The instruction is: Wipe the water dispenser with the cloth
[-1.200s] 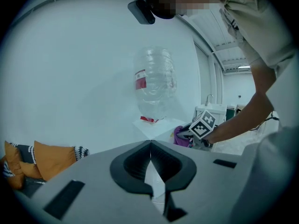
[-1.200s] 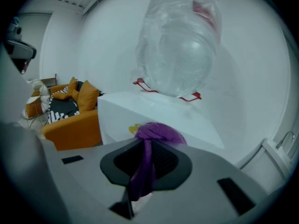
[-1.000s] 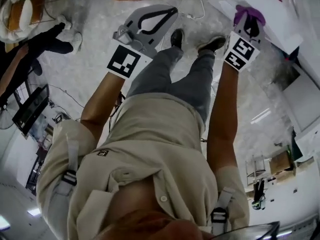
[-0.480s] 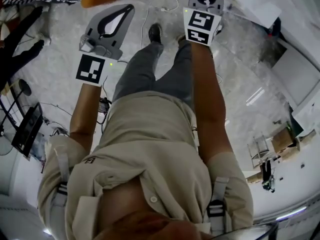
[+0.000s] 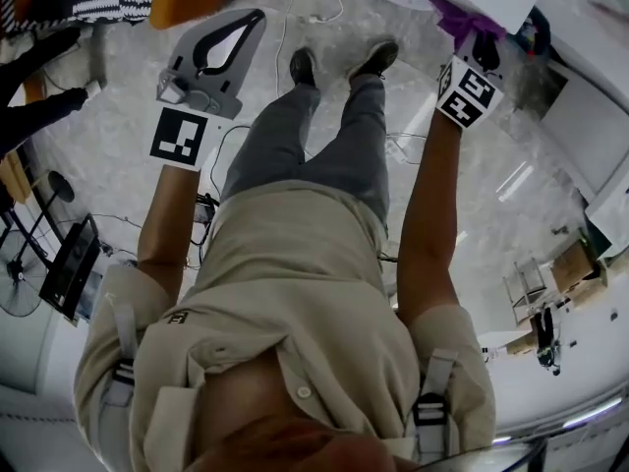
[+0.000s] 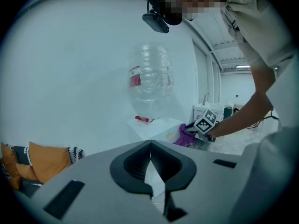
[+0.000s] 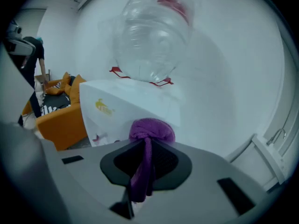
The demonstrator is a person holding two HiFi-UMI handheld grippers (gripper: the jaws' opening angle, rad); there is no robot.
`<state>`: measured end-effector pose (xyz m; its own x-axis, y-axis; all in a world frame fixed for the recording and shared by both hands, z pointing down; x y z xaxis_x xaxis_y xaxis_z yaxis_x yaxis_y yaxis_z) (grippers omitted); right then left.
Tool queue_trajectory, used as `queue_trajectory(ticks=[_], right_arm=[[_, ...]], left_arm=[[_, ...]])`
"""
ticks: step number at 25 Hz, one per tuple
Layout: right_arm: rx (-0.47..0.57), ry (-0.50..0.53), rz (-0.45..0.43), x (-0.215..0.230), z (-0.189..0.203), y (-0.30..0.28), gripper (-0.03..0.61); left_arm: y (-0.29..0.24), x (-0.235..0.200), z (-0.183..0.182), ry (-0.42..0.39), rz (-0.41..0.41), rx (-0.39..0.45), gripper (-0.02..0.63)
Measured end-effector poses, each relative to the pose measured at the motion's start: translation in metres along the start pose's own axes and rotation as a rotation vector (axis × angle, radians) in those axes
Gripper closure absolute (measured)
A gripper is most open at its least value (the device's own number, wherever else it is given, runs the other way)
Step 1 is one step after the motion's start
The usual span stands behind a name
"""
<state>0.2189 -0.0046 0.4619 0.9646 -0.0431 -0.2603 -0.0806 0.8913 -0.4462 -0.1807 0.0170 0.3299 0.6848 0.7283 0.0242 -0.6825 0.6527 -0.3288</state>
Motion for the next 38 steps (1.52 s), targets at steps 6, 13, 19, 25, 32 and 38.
queue_trajectory(ticks=[6, 13, 19, 25, 32, 38], right_arm=[[0.024, 0.02, 0.021, 0.018, -0.006, 0.006, 0.517], [0.128, 0.038, -0.065, -0.011, -0.04, 0.009, 0.517], [0.145, 0.05, -0.077, -0.01, -0.042, 0.013, 0.517], [0.108, 0.003, -0.016, -0.004, -0.014, 0.002, 0.518], [-0.01, -0.064, 0.032, 0.01, 0.062, -0.038, 0.518], [-0.064, -0.003, -0.045, 0.004, 0.105, -0.06, 0.518]], left_arm=[[-0.019, 0.017, -0.008, -0.01, 0.038, 0.001, 0.597], [-0.033, 0.023, -0.013, -0.016, 0.052, -0.005, 0.597], [-0.029, 0.019, -0.009, -0.015, 0.045, -0.013, 0.597], [-0.039, 0.015, 0.002, -0.009, 0.058, -0.043, 0.597], [-0.059, 0.02, 0.025, 0.001, 0.089, -0.08, 0.597], [-0.079, 0.031, 0.039, 0.01, 0.118, -0.103, 0.597]])
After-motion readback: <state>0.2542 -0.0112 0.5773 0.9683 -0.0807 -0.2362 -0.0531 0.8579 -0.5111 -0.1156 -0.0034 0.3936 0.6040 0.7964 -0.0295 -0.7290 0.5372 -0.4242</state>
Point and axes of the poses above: the fingertips, and each gripper's own axes: y backward along the fingers, x to its right, z out of its underside, the point moved 9 cm from there along y, backward along the fingers, and after that the axes turned 10 degrees about x, right-handed, at the moved point
